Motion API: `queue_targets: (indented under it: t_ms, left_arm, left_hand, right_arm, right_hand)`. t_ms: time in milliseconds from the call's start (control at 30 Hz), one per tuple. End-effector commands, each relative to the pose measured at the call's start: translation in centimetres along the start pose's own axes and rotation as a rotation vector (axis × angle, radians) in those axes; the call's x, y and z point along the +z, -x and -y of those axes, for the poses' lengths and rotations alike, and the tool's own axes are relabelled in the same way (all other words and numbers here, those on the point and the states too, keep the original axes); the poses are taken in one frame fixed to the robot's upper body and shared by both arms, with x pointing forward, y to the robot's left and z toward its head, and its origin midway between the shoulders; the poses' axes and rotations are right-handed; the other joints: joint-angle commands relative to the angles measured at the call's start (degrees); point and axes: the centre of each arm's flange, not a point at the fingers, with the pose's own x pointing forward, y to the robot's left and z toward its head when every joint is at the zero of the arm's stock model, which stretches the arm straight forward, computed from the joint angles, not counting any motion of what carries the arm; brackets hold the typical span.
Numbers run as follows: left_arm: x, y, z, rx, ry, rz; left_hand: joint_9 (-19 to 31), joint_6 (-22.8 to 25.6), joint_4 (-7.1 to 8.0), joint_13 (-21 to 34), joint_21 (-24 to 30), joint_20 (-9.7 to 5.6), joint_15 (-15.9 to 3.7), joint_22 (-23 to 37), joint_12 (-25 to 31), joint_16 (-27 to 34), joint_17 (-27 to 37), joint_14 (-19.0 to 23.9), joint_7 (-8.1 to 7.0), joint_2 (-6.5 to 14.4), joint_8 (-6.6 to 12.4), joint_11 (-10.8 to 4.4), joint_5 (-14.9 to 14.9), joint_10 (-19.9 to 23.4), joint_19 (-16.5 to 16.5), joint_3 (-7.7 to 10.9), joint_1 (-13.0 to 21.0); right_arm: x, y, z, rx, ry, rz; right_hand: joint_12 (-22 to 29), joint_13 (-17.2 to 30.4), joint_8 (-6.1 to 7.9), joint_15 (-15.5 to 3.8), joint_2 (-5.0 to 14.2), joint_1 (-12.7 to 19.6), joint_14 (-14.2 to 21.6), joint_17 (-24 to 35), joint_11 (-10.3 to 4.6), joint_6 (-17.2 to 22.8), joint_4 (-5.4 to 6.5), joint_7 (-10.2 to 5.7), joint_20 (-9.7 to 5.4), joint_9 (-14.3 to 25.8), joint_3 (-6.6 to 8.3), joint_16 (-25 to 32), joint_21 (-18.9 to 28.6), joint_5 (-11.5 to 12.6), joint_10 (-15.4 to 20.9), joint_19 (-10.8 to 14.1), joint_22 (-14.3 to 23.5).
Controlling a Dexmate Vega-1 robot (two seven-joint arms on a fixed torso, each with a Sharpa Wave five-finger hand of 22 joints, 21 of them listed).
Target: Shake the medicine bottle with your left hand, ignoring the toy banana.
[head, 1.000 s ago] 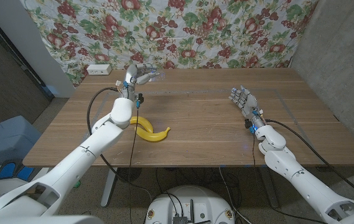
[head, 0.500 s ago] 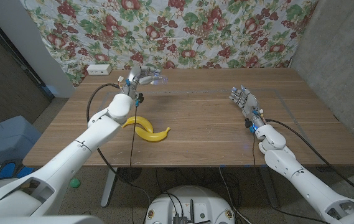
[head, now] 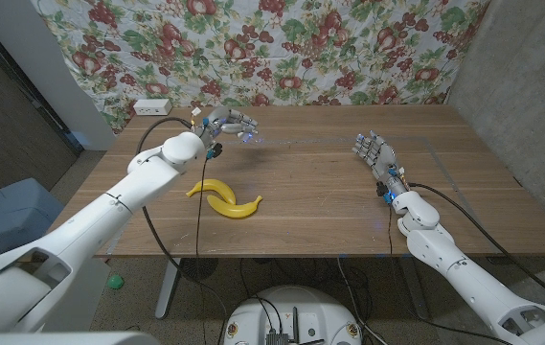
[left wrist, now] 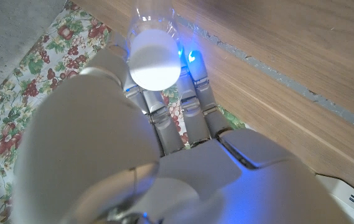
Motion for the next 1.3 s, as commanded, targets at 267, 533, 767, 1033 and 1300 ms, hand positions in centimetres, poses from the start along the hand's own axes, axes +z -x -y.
queue_targets:
  t_ms: [267, 533, 767, 1033, 1300]
  left_arm:
    - [0.0, 1.0, -0.2, 0.119, 0.024, 0.079]
    - [-0.5, 2.4, 0.1, 0.344, 0.101, 0.184]
    - [-0.8, 3.1, 0.5, 0.486, 0.159, 0.251]
    - [-1.0, 3.7, 0.8, 0.567, 0.197, 0.293]
    - [-1.0, 3.8, 1.0, 0.578, 0.199, 0.297]
  left_hand:
    - [0.2, 0.1, 0.14, 0.1, 0.5, -9.41, -17.99, -0.1, 0.0, 0.0, 3.9, 14.5, 0.04, 10.3, -0.18, -0.12, 0.5, 0.5, -0.1, 0.26, 10.6]
    - [0.2, 0.2, 0.09, 0.1, 0.7, -9.5, -17.99, -0.3, 0.0, -0.1, 3.8, 14.4, -0.06, 10.3, -0.14, -0.17, 0.5, 0.6, -0.2, 0.27, 10.6]
    - [0.2, 0.2, 0.09, 0.1, 0.8, -9.48, -18.0, -0.5, -0.1, -0.1, 3.8, 14.4, -0.07, 10.3, -0.2, -0.19, 0.5, 0.6, -0.3, 0.31, 10.6]
    - [0.2, 0.2, 0.08, 0.1, 1.0, -9.5, -18.0, -0.6, -0.2, -0.1, 3.9, 14.6, -0.04, 10.3, -0.21, -0.28, 0.5, 0.5, -0.3, 0.32, 10.6]
    - [0.2, 0.2, 0.06, 0.1, 1.1, -9.48, -18.01, -0.7, -0.2, -0.1, 3.9, 14.5, -0.11, 10.3, -0.25, -0.29, 0.4, 0.5, -0.3, 0.32, 10.6]
  right_arm:
    - [0.0, 0.0, 0.0, 0.004, 0.0, 0.0]
    - [0.1, 0.0, 0.0, 0.005, 0.0, 0.003]
    - [0.1, 0.1, 0.1, 0.002, -0.001, 0.003]
    - [0.1, 0.2, 0.2, 0.003, 0.001, 0.005]
    - [0.1, 0.4, 0.3, 0.0, -0.002, 0.005]
  right_hand:
    - [0.0, 0.1, -0.08, 0.06, -0.04, -0.6, 0.3, 0.0, 0.24, 0.1, -0.03, 0.31, 0.16, 0.2, 0.2, -0.2, -0.1, -0.2, 0.2, 0.5, 0.3]
    - [0.0, 0.1, -0.09, -0.07, -0.02, -0.6, 0.3, 0.0, 0.2, 0.1, -0.03, 0.3, 0.12, 0.2, 0.21, -0.2, -0.3, -0.2, 0.2, 0.5, 0.3]
    - [0.0, 0.1, -0.07, 0.03, -0.02, -0.6, 0.3, 0.0, 0.21, 0.2, -0.02, 0.29, 0.13, 0.2, 0.22, -0.3, -0.4, -0.2, 0.2, 0.6, 0.3]
    - [0.0, 0.1, -0.08, -0.02, -0.04, -0.6, 0.4, 0.0, 0.25, 0.1, -0.04, 0.24, 0.14, 0.2, 0.23, -0.3, -0.5, -0.2, 0.2, 0.6, 0.3]
    - [0.0, 0.1, -0.08, 0.0, -0.02, -0.6, 0.3, 0.0, 0.17, 0.2, -0.05, 0.3, 0.12, 0.2, 0.26, -0.3, -0.6, -0.2, 0.2, 0.6, 0.3]
